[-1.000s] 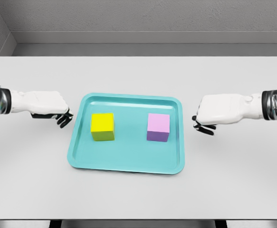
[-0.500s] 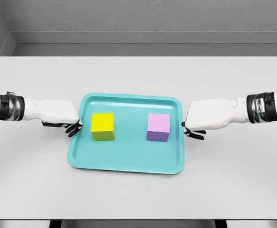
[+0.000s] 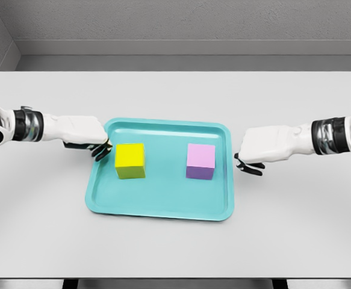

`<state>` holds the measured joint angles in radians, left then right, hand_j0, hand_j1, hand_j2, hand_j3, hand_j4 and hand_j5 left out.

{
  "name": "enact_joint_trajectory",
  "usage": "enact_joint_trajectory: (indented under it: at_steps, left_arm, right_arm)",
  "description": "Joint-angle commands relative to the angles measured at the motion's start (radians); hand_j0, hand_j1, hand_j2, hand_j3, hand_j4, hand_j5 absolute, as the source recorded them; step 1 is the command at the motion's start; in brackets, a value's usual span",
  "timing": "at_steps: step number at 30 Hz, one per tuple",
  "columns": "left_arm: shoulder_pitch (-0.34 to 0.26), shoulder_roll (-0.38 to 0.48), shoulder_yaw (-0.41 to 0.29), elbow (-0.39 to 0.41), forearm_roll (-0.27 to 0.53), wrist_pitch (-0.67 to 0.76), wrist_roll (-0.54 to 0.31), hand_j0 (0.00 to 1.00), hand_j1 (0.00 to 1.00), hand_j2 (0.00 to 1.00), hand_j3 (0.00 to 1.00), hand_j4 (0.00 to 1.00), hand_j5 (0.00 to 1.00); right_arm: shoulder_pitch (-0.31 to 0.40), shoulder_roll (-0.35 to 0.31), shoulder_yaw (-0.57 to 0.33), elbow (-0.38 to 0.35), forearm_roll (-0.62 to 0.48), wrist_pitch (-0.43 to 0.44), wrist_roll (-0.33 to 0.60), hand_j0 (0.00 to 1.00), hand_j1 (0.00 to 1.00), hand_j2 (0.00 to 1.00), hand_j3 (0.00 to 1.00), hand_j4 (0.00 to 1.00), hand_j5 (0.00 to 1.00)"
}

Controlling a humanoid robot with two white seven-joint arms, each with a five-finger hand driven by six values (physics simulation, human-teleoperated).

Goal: Push two cubes

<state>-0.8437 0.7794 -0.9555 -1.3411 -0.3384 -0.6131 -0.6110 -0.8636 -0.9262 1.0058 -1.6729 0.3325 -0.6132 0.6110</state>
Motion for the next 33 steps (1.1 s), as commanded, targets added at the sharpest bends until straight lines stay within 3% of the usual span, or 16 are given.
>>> enact_joint_trajectory:
  at_steps: [1, 7, 13, 20, 33]
  left_arm:
    - [0.0, -0.012, 0.001, 0.011, 0.004, 0.002, 0.0, 0.18, 0.18, 0.18, 0.18, 0.18, 0.18]
    - [0.003, -0.038, -0.005, 0.008, 0.004, 0.002, 0.0, 0.18, 0.18, 0.18, 0.18, 0.18, 0.18]
    - [0.0, -0.037, -0.003, 0.01, 0.006, 0.002, 0.0, 0.18, 0.18, 0.18, 0.18, 0.18, 0.18]
    - [0.005, 0.026, -0.011, -0.102, 0.021, 0.002, 0.0, 0.2, 0.2, 0.2, 0.2, 0.2, 0.2]
    - [0.015, 0.024, -0.055, -0.109, 0.018, 0.002, 0.0, 0.21, 0.21, 0.21, 0.21, 0.21, 0.21]
  right_arm:
    - [0.0, 0.007, 0.01, 0.006, 0.0, 0.002, 0.0, 0.0, 0.0, 0.0, 0.0, 0.0, 0.0]
    - [-0.002, 0.026, 0.028, 0.009, 0.023, 0.002, 0.0, 0.0, 0.0, 0.0, 0.0, 0.0, 0.0]
    - [-0.015, 0.058, 0.037, 0.061, 0.023, 0.002, 0.0, 0.0, 0.0, 0.0, 0.0, 0.0, 0.0]
    - [-0.015, 0.086, 0.056, 0.062, 0.037, 0.002, 0.0, 0.0, 0.0, 0.0, 0.0, 0.0, 0.0]
    - [-0.035, 0.127, 0.069, 0.088, 0.049, 0.002, 0.0, 0.0, 0.0, 0.0, 0.0, 0.0, 0.0]
